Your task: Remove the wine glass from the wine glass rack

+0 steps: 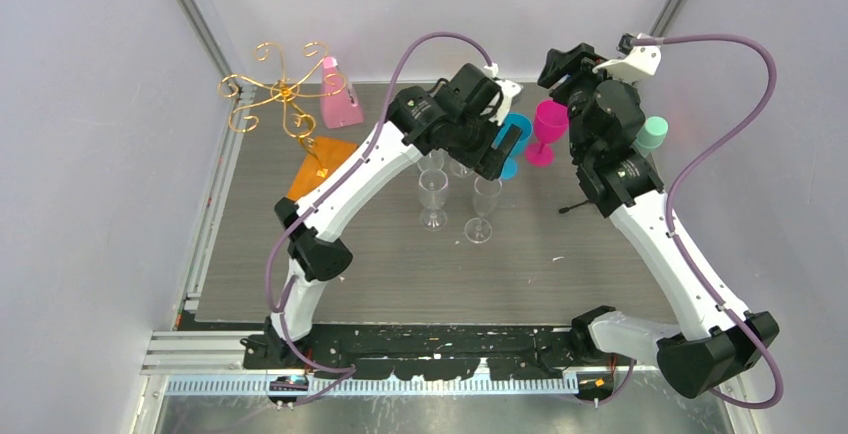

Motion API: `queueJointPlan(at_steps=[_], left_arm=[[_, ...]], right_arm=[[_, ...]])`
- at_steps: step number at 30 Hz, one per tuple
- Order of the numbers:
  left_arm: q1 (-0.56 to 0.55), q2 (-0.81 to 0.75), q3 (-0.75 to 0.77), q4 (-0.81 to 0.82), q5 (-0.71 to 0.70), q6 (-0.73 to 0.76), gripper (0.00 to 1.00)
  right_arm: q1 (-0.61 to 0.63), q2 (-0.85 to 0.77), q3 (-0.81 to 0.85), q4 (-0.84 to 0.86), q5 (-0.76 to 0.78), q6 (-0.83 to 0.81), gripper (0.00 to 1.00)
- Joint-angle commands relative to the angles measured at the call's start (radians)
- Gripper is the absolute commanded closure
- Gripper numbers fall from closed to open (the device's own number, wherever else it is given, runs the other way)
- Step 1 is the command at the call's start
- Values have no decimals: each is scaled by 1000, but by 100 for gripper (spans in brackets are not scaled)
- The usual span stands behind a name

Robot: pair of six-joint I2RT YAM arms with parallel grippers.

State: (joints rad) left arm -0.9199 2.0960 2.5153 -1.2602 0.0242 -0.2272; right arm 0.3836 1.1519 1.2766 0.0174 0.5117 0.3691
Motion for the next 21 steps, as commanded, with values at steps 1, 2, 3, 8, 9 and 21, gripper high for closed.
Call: queueJointPlan(at_steps=[1, 2, 3, 8, 9, 21], left_arm=[[15, -119, 8, 73, -14, 28, 20], [17, -143, 0, 80, -55, 42, 18], [19, -160, -7, 85, -96, 56, 17], [19, -275, -60, 114, -421, 108, 11], [19, -303, -83, 129, -467, 119, 11], [-5, -807, -614, 402, -673, 111, 0]], right_arm=[[-3, -40, 8, 16, 13, 12, 38], [-4, -41, 8, 13, 12, 14, 38], [-3, -46, 7, 13, 12, 13, 38], [-3, -77, 5, -1, 27, -5, 38], [-3, -81, 7, -6, 36, -10, 38], [-4, -228, 21, -95, 176, -217, 38]])
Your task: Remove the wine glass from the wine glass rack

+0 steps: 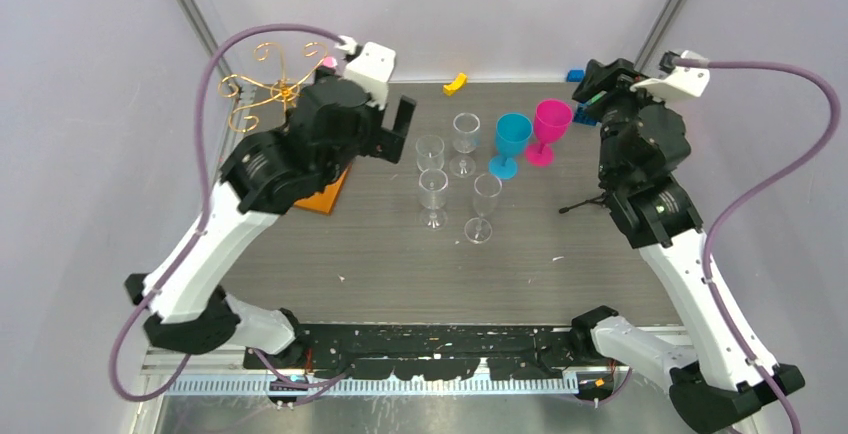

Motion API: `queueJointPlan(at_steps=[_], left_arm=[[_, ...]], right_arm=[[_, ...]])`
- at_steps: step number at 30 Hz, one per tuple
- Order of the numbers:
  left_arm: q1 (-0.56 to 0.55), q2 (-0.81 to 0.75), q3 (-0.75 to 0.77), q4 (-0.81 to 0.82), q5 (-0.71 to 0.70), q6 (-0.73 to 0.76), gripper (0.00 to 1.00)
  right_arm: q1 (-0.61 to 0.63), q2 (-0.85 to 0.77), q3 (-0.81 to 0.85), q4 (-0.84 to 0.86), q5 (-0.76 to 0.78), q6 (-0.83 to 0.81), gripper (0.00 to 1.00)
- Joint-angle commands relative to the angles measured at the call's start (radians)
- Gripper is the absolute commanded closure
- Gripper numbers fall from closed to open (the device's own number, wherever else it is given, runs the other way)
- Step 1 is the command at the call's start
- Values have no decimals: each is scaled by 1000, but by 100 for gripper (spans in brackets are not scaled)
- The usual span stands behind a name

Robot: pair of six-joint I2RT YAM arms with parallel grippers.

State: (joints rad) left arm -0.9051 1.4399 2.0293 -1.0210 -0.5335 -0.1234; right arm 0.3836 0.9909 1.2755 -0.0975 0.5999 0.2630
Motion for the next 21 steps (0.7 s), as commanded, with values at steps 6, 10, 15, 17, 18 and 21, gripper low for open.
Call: queueJointPlan(at_steps=[6, 10, 15, 17, 18, 21], left_arm=[[-31, -371, -285, 195, -237, -7, 0], [-31, -464, -311, 170, -291, -9, 0], [-31, -542, -331, 171, -300, 12, 0], [-31, -563, -340, 186, -300, 24, 0], [-31, -568, -344, 191, -301, 29, 0], [-31, -579, -342, 193, -296, 38, 0]], right_arm=[[-3, -163, 18, 16, 178, -180, 24], [-3, -216, 3, 13, 226, -193, 13], [-3, -264, -19, 10, 235, -178, 10], [-3, -275, -23, 0, 238, -162, 10], [-4, -281, -23, -4, 237, -156, 9], [-4, -288, -22, -28, 235, -124, 9]])
